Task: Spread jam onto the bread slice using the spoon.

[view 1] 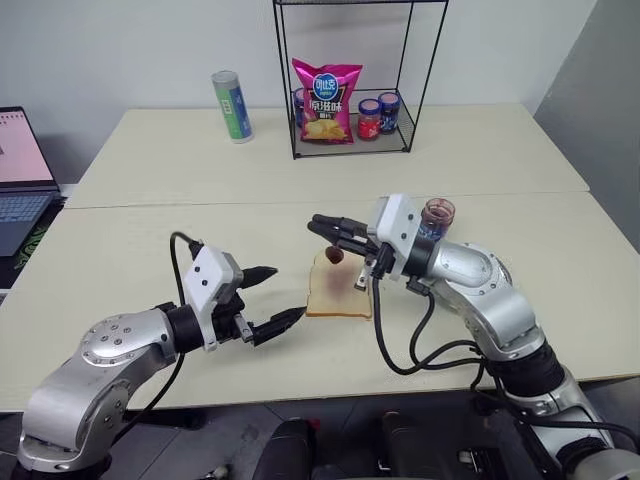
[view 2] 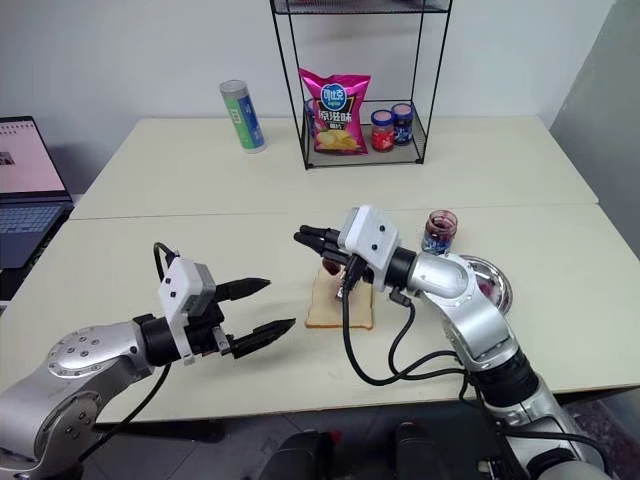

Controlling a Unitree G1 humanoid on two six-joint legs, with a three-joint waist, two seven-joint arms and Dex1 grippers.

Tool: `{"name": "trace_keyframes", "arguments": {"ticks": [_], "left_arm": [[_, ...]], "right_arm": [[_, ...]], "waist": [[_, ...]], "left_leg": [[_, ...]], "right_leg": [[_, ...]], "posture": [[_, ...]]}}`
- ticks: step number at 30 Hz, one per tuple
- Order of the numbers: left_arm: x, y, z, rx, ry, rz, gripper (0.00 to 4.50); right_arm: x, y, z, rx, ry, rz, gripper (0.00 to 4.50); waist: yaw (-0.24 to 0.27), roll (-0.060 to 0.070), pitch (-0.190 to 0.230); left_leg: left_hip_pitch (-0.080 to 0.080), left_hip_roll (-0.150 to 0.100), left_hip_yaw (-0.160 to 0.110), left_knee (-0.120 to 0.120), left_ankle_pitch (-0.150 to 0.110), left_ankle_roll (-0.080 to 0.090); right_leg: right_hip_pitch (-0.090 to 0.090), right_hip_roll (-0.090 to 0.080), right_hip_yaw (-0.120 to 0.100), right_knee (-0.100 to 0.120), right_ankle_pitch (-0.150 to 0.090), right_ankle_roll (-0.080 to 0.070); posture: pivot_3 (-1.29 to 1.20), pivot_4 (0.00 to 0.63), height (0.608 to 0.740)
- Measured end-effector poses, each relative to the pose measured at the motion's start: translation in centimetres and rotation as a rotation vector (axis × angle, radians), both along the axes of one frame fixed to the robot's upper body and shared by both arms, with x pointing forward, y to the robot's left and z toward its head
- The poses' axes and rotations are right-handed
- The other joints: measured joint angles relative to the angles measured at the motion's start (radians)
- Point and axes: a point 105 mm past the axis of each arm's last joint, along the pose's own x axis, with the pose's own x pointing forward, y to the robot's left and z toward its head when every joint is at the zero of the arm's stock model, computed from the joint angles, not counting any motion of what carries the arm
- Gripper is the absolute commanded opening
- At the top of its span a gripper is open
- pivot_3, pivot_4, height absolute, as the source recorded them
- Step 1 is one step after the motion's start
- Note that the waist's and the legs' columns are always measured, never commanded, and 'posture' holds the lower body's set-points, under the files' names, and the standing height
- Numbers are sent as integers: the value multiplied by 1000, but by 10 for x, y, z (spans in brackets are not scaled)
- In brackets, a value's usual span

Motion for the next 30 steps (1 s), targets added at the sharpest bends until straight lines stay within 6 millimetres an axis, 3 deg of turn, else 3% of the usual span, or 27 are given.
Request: {"name": "trace_keyframes", "arguments": {"ticks": [8,12,13,15,30], "left_arm": [[2,-4,2,0,-6,-20,4500],[2,-4,1,0,-1,-19,4500],[2,-5,-1,3,7,-27,4500],[2,-5,-1,5,11,-29,4500],[10,2,-1,21,2,-18,4500]], "right_arm": [[6,6,-8,32,36,-18,26],[15,10,-37,17,89,-42,26],[20,9,-53,-2,122,-57,26],[22,8,-57,-4,121,-65,26],[47,-27,-32,80,98,-205,26]], "waist": [[0,0,0],[-1,-1,-1],[-1,-1,-1],[-1,-1,-1],[0,-1,-1]], "left_leg": [[0,0,0,0,0,0],[0,0,0,0,0,0],[0,0,0,0,0,0],[1,-1,1,0,0,0],[1,0,0,0,0,0]], "right_leg": [[0,0,0,0,0,0],[0,0,0,0,1,-1],[0,0,0,0,1,-1],[0,0,1,1,1,-1],[1,0,0,1,1,-2]], "posture": [[0,150,740],[0,150,740],[0,150,740],[0,150,740],[0,150,740]]}}
